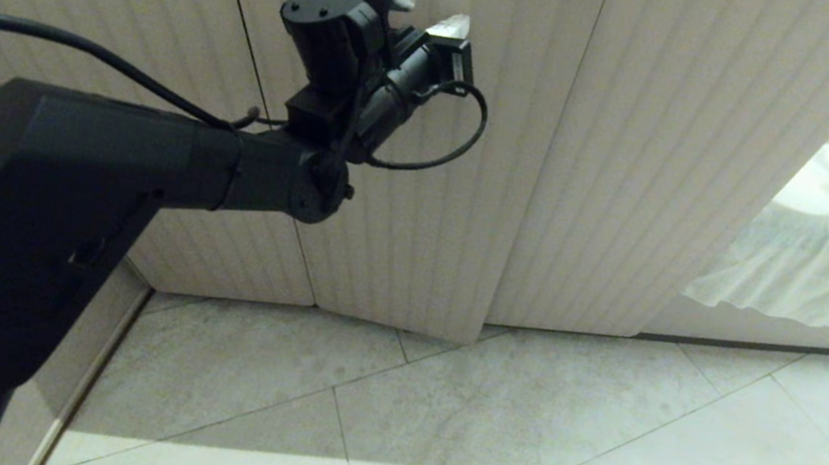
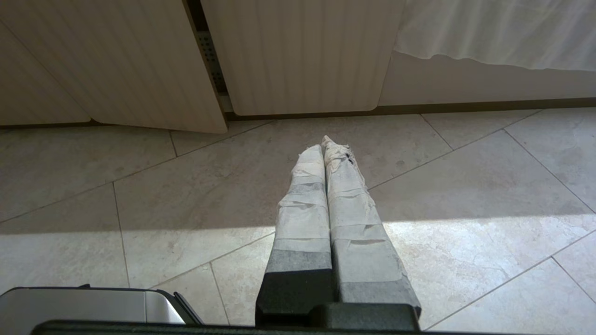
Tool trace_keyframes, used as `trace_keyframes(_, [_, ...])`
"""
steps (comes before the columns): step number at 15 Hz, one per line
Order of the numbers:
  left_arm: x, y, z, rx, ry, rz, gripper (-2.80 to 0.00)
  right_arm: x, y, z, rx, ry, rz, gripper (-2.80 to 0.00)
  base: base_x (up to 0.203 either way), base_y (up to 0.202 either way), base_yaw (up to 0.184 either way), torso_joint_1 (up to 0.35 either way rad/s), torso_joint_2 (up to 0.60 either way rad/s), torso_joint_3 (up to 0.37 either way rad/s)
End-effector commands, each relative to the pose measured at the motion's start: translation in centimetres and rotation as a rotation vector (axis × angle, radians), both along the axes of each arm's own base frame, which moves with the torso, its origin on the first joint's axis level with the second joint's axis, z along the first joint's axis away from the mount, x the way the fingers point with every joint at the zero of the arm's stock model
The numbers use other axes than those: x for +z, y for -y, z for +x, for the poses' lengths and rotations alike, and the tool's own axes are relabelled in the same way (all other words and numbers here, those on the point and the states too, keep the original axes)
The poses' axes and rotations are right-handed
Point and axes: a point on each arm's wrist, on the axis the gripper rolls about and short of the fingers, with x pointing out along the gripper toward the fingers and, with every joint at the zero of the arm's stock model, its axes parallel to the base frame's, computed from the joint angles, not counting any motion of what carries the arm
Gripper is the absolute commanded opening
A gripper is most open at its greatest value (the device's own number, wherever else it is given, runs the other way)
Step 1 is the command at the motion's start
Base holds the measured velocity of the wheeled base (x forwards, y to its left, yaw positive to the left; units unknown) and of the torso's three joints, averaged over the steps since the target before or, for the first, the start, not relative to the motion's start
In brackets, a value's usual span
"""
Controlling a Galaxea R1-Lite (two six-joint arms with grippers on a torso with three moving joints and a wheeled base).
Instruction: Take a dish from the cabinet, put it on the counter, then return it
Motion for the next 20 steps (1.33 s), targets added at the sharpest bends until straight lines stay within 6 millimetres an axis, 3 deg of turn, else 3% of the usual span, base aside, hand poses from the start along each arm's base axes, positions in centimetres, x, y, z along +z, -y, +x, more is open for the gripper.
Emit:
trace_keyframes(1, [1.0,-0.5,-0.5,0.035,0.013,-0.018,-2.80,0.0,0.0,0.0,0.000,0.000,0.000,-2.80,0.000,0.000,0.000,0.000,0.00,0.000])
trace_keyframes(6, [2.8,-3.6,-3.2,0.096,-0.033,0.025,-2.80,0.0,0.0,0.0,0.000,0.001,0.000,-2.80,0.000,0.000,0.000,0.000,0.00,0.000])
trace_keyframes(12, [3.7,-11.0,-9.3,0.202,-0.121,0.080,-2.80,0.0,0.0,0.0,0.001,0.001,0.000,-2.80,0.000,0.000,0.000,0.000,0.00,0.000])
trace_keyframes(16, [1.1,-15.8,-13.5,0.283,-0.216,0.116,-2.80,0.0,0.0,0.0,0.000,0.001,0.000,-2.80,0.000,0.000,0.000,0.000,0.00,0.000])
trace_keyframes(20, [-3.8,-19.6,-18.0,0.288,-0.350,0.164,-2.80,0.0,0.0,0.0,0.001,0.001,0.000,-2.80,0.000,0.000,0.000,0.000,0.00,0.000])
